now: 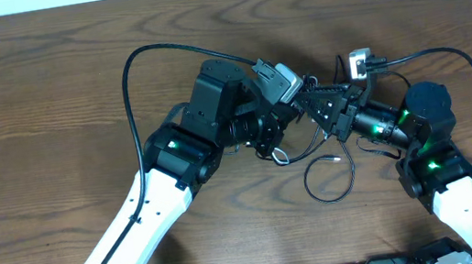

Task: Untangle cables
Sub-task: 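Grasp the cable loops with the right gripper beside the left gripper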

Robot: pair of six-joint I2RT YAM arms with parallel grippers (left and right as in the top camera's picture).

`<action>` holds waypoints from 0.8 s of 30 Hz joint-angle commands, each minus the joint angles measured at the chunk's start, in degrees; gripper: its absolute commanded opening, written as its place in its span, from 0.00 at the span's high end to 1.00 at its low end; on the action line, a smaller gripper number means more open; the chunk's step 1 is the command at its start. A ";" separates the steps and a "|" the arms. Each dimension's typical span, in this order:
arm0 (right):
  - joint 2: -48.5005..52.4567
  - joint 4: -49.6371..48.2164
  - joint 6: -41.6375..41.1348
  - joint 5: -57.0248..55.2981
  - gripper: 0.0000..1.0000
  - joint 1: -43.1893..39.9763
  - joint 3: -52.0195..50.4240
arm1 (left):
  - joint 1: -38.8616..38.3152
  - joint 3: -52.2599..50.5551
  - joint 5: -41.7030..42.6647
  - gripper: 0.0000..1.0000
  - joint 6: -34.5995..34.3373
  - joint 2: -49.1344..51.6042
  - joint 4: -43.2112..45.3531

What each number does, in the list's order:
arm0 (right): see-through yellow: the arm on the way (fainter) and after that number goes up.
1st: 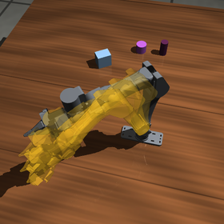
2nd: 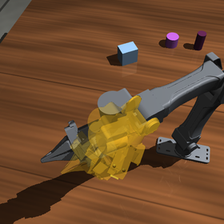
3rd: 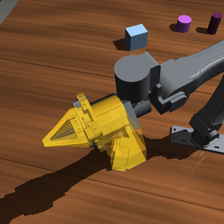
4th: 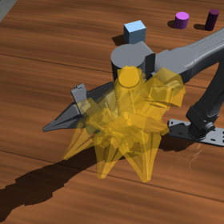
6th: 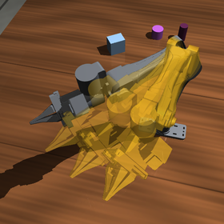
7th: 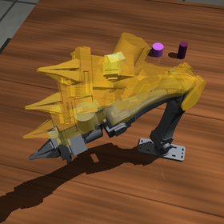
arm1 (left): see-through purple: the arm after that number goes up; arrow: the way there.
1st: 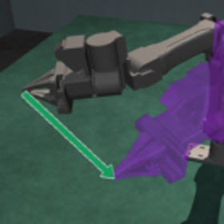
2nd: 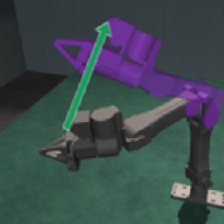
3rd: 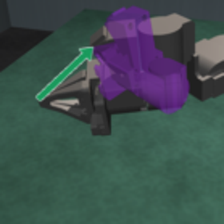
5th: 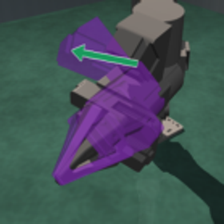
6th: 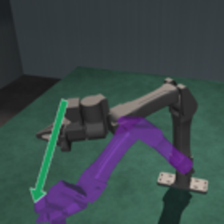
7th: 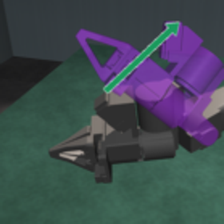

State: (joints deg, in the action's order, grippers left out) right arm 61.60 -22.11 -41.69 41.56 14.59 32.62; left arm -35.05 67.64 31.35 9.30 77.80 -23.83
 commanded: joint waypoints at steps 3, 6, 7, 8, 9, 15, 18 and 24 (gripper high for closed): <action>-0.09 0.22 0.37 -0.44 0.78 0.42 0.48 | -0.39 0.83 0.48 0.93 1.16 -0.33 0.42; -0.09 0.22 0.37 -0.44 0.84 0.42 0.48 | -0.39 0.83 0.48 0.92 1.16 -0.33 0.39; -0.09 0.20 0.37 -0.44 0.87 0.42 0.48 | -0.39 0.83 0.50 0.93 1.16 -0.33 0.39; -0.09 0.20 0.37 -0.44 0.89 0.42 0.48 | -0.39 0.83 0.48 0.93 1.16 -0.33 0.42; -0.09 0.20 0.37 -0.44 0.91 0.42 0.48 | -0.39 0.83 0.48 0.93 1.16 -0.33 0.46; -0.09 0.20 0.37 -0.09 0.99 0.42 0.48 | -0.39 0.83 -0.28 0.92 1.16 -0.33 0.52; -0.09 0.17 0.37 0.20 0.99 0.42 0.48 | -0.39 0.83 -1.75 0.93 1.16 -0.33 0.52; -0.09 0.04 0.37 0.44 0.99 0.42 0.48 | -0.39 0.83 -2.56 0.92 1.18 -0.33 0.52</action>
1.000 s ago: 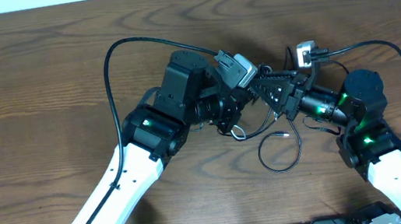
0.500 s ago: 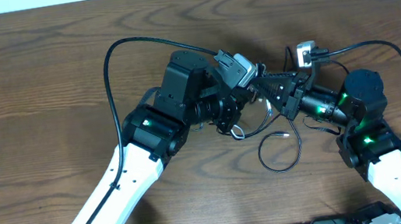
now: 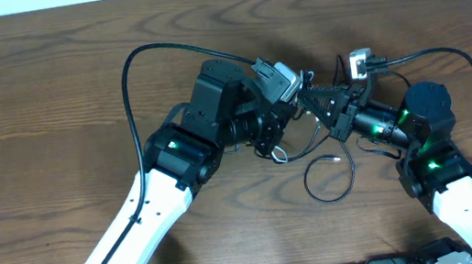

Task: Untangle cables
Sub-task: 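Grasp the cable loops with the right gripper beside the left gripper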

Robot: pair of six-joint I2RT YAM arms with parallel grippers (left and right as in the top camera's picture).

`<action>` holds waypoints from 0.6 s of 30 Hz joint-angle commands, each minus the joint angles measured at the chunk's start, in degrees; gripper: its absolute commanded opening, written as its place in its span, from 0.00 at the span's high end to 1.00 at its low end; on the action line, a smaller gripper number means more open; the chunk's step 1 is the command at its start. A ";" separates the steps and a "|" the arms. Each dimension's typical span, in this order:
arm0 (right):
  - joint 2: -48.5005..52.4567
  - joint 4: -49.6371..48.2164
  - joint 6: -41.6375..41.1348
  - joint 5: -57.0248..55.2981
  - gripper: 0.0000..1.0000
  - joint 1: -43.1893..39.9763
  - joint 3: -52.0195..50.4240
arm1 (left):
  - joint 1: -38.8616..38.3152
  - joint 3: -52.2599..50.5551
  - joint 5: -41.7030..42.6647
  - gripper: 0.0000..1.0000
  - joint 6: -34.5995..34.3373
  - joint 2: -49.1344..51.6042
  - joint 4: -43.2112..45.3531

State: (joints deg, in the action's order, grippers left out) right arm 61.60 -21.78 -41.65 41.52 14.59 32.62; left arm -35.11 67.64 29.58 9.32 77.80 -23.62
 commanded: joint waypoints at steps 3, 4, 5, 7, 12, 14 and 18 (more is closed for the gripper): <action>-0.09 -1.75 0.33 1.86 0.99 0.42 0.48 | -0.33 0.83 -4.87 0.92 0.96 -0.33 0.09; -0.09 -2.80 0.33 2.58 0.99 0.42 0.48 | -0.33 0.83 -6.10 0.93 0.90 -0.33 0.04; -0.09 -4.31 0.35 3.69 0.99 0.42 0.48 | -0.33 0.83 -6.88 0.92 0.92 -0.33 0.02; -0.09 -7.54 0.35 5.84 0.99 0.42 0.48 | -0.33 0.83 -7.17 0.92 0.92 -0.33 0.07; -0.09 -13.88 0.57 9.05 0.99 0.42 0.48 | -0.33 0.83 -7.19 0.92 0.92 -0.33 0.02; -0.09 -14.86 0.55 9.05 0.99 0.42 0.48 | -0.33 0.83 -7.21 0.92 0.94 -0.33 -0.15; -0.09 -14.93 0.55 9.07 0.99 0.42 0.48 | -0.33 0.83 -9.05 0.92 0.92 -0.33 -0.85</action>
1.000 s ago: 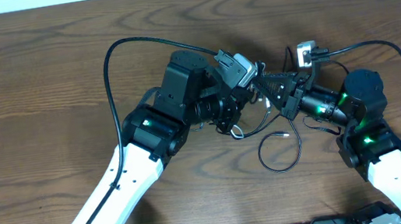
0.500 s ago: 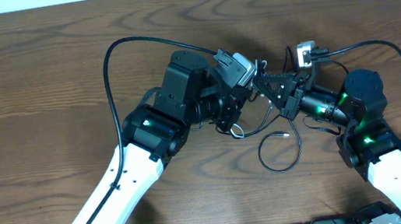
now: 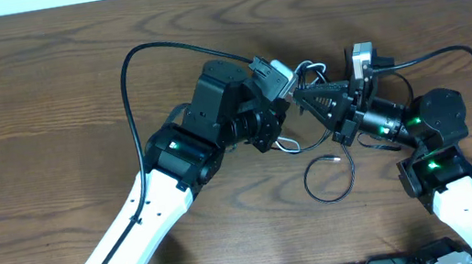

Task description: Untangle cables

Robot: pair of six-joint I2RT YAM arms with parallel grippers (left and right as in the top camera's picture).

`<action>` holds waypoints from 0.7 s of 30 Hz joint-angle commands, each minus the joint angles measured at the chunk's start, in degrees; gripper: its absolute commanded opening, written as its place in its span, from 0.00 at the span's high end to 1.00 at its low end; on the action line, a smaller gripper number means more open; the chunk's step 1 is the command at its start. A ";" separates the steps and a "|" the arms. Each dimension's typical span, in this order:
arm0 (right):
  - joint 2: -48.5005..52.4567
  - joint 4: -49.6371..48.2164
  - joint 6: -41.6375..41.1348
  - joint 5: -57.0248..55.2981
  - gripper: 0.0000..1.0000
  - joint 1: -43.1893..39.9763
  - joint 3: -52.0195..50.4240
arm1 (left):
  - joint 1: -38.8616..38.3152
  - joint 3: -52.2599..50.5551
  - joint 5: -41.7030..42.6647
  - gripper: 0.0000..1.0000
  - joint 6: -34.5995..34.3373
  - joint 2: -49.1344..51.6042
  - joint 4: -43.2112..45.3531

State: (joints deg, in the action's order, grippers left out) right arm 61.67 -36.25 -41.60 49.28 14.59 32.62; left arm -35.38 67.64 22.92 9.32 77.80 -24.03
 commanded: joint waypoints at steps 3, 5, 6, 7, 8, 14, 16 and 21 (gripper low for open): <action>-0.15 -0.46 0.50 1.51 0.99 0.42 0.48 | -0.07 0.83 -4.66 0.92 0.66 -0.33 -0.85; -0.15 -0.46 0.50 1.73 0.99 0.42 0.48 | -0.07 0.83 -5.64 0.92 -0.24 -0.33 -0.79; -0.15 -0.46 0.50 1.77 0.99 0.42 0.48 | -0.07 0.83 -6.43 0.92 -0.90 -0.33 -0.76; -0.15 -0.46 0.52 1.84 0.99 0.42 0.48 | -0.07 0.83 -7.50 0.92 -1.77 -0.33 -0.76; -0.15 -0.46 0.50 1.88 0.99 0.42 0.48 | 0.00 0.83 -8.35 0.92 -2.49 -0.33 -0.79; -0.15 -2.82 0.50 2.49 0.99 0.42 0.48 | 0.00 0.83 -10.54 0.93 -5.42 -0.28 -0.98; -0.15 -5.79 0.50 3.93 0.99 0.42 0.48 | 0.00 0.83 -10.56 0.92 -5.40 -0.09 -1.27; -0.15 -15.63 0.48 7.93 0.99 0.42 0.48 | 0.00 0.83 -10.56 0.92 -5.57 1.57 -1.64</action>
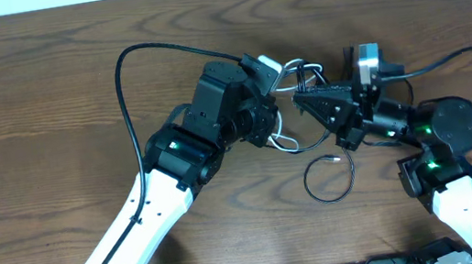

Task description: Untangle cables

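Observation:
A thin white cable (304, 68) loops up between the two grippers at the middle of the table, and a second loop of it (288, 144) hangs below the left wrist. My left gripper (278, 124) is largely hidden under its wrist and appears shut on this cable. My right gripper (298, 96) points left with its fingers drawn to a tip, shut on the white cable. A black cable (307, 183) lies in a loop on the table in front of them, with a small pale plug (340, 158) at its end.
The arms' own black supply leads arc over the wooden table (47, 103), one at the left (121, 74) and one at the right. A black rail runs along the near edge.
My right gripper has shifted a little right and its wrist turned. The left wrist has rolled further left. The white loops between them stand more spread out.
Both grippers were close together over the tangle, with little white cable showing. The right gripper then stood higher and further left. White loops then appeared between the grippers, and now they are drawn wider. The black loop has stayed on the table.

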Robot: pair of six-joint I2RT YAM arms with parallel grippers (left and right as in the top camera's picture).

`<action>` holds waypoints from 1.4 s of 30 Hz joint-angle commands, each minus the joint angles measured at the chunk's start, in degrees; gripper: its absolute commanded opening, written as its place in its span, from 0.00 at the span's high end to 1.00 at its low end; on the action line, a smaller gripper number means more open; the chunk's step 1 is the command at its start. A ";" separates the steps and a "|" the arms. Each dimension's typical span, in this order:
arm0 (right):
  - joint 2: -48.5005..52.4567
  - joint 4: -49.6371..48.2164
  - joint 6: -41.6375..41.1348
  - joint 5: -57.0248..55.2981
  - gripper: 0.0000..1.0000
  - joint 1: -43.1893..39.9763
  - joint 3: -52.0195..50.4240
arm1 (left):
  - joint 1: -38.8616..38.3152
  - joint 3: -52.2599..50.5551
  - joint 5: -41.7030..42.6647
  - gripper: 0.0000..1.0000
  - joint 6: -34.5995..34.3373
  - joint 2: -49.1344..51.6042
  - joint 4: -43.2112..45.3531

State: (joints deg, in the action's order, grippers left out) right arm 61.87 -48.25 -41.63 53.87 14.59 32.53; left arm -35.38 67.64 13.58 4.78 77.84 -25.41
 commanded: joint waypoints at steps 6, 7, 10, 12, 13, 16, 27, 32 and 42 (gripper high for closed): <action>-0.35 -7.08 0.50 3.52 0.99 0.42 0.57 | -0.02 0.83 -1.22 0.92 -2.16 3.58 -0.33; -0.35 -7.74 0.50 3.54 0.99 0.42 0.57 | 0.00 0.83 -1.22 0.92 -2.16 3.89 -0.37; -0.35 -9.29 0.52 3.54 0.99 0.39 0.57 | 0.00 0.83 -1.22 0.92 -2.14 4.68 -0.35; -0.35 -10.60 0.55 3.54 0.99 0.39 0.57 | 0.00 0.83 -1.22 0.92 -2.14 5.11 -0.33; -0.35 -11.34 0.55 3.56 0.99 0.39 0.57 | 0.00 0.83 -1.22 0.92 -2.14 5.25 -0.33; -0.35 -13.03 0.55 3.56 0.99 0.39 0.57 | 0.00 0.83 -1.22 0.92 -2.14 5.33 -0.33; -0.35 -14.69 5.55 4.59 0.99 0.39 0.57 | 0.00 0.83 -1.22 0.92 -2.10 5.33 -0.90; -0.35 -12.24 5.57 4.83 0.99 0.39 0.57 | 0.00 0.83 -1.25 0.92 -2.10 5.33 -0.90; -0.35 -18.99 17.86 13.35 0.99 0.39 0.57 | 2.62 0.83 -1.22 0.92 -2.60 5.33 -1.84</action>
State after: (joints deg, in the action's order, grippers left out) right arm 62.19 -65.84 -31.68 63.46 14.59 32.49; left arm -34.44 67.64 13.39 2.94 82.32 -26.59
